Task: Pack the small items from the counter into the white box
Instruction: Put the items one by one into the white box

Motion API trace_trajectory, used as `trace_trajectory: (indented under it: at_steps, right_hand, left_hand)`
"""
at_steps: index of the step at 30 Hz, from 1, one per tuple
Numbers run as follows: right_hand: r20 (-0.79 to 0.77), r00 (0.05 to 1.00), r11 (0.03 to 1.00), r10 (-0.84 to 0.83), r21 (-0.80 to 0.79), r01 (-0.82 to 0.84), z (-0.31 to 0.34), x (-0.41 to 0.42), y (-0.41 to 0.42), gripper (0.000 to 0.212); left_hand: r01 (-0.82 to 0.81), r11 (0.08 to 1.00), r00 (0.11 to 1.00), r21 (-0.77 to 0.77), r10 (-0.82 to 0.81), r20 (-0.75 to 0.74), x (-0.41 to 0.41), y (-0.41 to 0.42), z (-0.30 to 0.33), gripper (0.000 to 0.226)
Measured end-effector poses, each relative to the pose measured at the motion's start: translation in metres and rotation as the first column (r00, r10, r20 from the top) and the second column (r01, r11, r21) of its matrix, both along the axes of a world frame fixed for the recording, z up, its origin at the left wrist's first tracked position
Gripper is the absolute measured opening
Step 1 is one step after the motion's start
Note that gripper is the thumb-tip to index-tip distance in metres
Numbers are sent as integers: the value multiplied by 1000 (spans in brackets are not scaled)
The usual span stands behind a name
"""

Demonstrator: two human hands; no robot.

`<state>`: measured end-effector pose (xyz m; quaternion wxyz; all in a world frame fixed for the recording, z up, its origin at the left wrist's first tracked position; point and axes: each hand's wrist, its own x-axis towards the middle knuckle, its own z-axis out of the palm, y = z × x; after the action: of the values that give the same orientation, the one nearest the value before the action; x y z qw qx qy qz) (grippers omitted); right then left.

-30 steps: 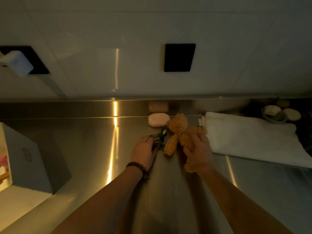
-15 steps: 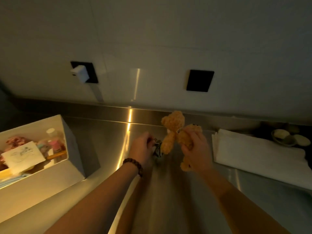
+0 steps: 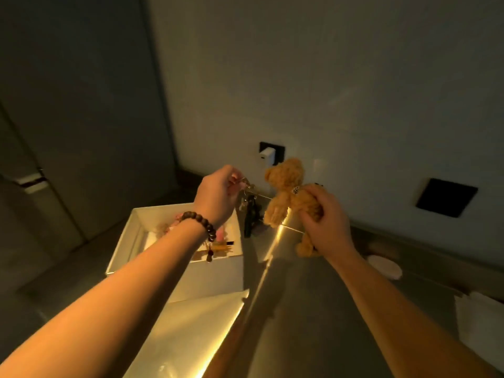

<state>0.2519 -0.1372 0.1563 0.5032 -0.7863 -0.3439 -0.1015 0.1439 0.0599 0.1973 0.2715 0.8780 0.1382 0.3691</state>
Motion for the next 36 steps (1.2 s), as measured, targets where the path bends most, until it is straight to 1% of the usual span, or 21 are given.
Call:
trace_trajectory:
  at_steps: [2, 5, 8, 12, 16, 20, 24, 26, 28, 30, 31, 34, 35, 36]
  right_hand:
    - [-28, 996, 996, 88, 3, -88, 8, -8, 35, 44]
    - [-48, 965, 964, 256, -63, -259, 12, -21, 86, 45]
    - [-105, 911, 898, 399, -159, -411, 6, -34, 132, 46]
    - [-166, 844, 808, 510, -244, -537, -10, -46, 180, 46]
    - [-242, 808, 739, 538, -327, -590, -33, -51, 218, 51]
    - [-316, 759, 621, 570, -439, -649, -64, -55, 246, 43]
    - [-350, 740, 460, 575, -610, -646, -92, -53, 258, 44]
    - [-349, 750, 413, 561, -667, -620, -100, -50, 257, 45]
    - [-368, 754, 381, 544, -692, -613, -101, -46, 254, 46]
    - [-397, 732, 377, 554, -664, -645, -90, -41, 254, 46]
    - [-408, 717, 409, 566, -616, -673, -80, -41, 255, 46]
    - [-434, 694, 581, 575, -381, -719, -42, -48, 264, 56]
    - [-459, 670, 616, 584, -287, -733, -32, -52, 268, 58]
    - [-480, 637, 635, 603, -195, -747, -23, -56, 273, 56]
  left_hand:
    - [-57, 998, 998, 26, 56, 14, -25, 29, 11, 16]
    - [-142, 988, 990, 53, 141, 17, -62, 68, 21, 13]
    - [-198, 979, 980, 52, 198, 15, -95, 100, 22, 10]
    - [-259, 966, 966, -6, 259, -14, -127, 132, 12, 9]
    - [-285, 956, 958, -72, 284, -33, -145, 154, 0, 10]
    - [-296, 950, 955, -99, 295, -23, -153, 171, -10, 10]
    - [-296, 949, 955, -106, 293, -38, -154, 183, -18, 9]
    - [-290, 949, 957, -120, 287, -46, -152, 188, -21, 8]
    - [-281, 950, 959, -135, 275, -63, -148, 190, -23, 7]
    - [-265, 953, 964, -146, 255, -82, -140, 190, -25, 6]
    - [-251, 956, 967, -152, 239, -89, -136, 189, -25, 5]
    - [-191, 967, 980, -166, 179, -85, -122, 186, -23, 6]
    - [-171, 972, 984, -160, 160, -77, -117, 185, -22, 5]
    - [-156, 976, 987, -150, 148, -68, -112, 184, -21, 5]
